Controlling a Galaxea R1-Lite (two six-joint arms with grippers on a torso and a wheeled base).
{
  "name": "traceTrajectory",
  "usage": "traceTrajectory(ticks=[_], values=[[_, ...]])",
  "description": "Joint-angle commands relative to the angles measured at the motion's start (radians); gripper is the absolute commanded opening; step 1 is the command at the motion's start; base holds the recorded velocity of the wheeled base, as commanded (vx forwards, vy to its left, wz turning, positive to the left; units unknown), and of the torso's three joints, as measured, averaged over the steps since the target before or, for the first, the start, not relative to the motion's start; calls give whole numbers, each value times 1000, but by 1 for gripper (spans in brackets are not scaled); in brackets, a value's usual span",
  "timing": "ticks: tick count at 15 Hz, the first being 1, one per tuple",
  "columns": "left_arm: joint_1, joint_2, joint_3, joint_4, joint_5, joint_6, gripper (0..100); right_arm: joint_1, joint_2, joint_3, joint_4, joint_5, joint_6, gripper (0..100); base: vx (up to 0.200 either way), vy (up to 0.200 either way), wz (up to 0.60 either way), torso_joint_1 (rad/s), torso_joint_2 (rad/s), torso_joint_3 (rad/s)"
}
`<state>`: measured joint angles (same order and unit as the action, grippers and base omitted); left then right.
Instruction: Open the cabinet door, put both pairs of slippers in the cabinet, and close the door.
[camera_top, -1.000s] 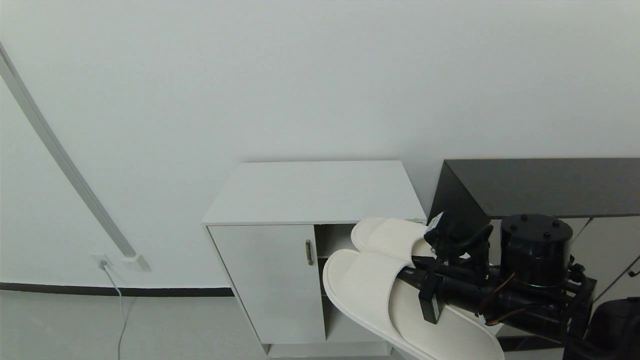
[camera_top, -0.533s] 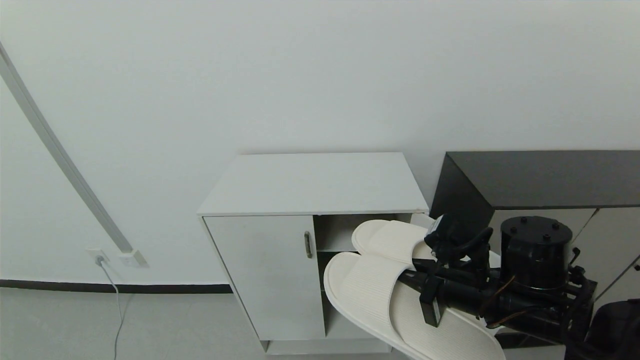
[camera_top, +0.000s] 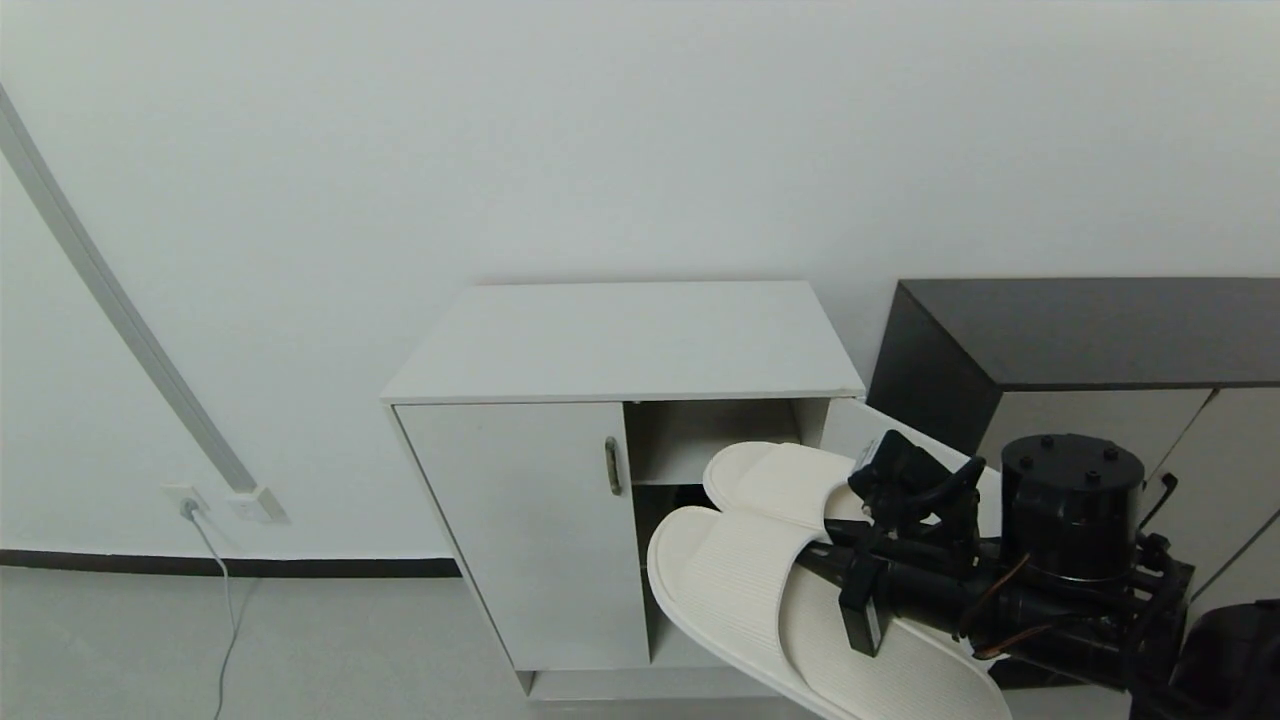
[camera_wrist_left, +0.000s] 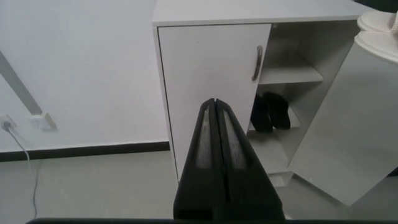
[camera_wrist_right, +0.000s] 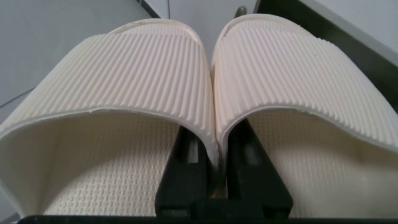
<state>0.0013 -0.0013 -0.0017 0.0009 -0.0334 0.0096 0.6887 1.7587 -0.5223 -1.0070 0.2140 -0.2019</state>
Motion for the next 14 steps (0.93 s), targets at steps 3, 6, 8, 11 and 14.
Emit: traceTrajectory(ticks=[3,6,8,11,14], values=[[0,1,0,1,0,0,0,2,4,1,-1,1,-1,0,0,0,0,-207,489,284],[0,1,0,-1,0,-5,0,3,4,1,-1,1,-1,0,0,0,0,-225,549,318],[0,1,0,-1,1,-5,0,3,4,2,-1,1,-1,0,0,0,0,-227,549,330],[0,1,0,1,1,-5,0,5,4,2,-1,2,-1,0,0,0,0,-204,530,325],[0,1,0,-1,1,-5,0,3,4,5,-1,2,-1,0,0,0,0,-183,507,318]])
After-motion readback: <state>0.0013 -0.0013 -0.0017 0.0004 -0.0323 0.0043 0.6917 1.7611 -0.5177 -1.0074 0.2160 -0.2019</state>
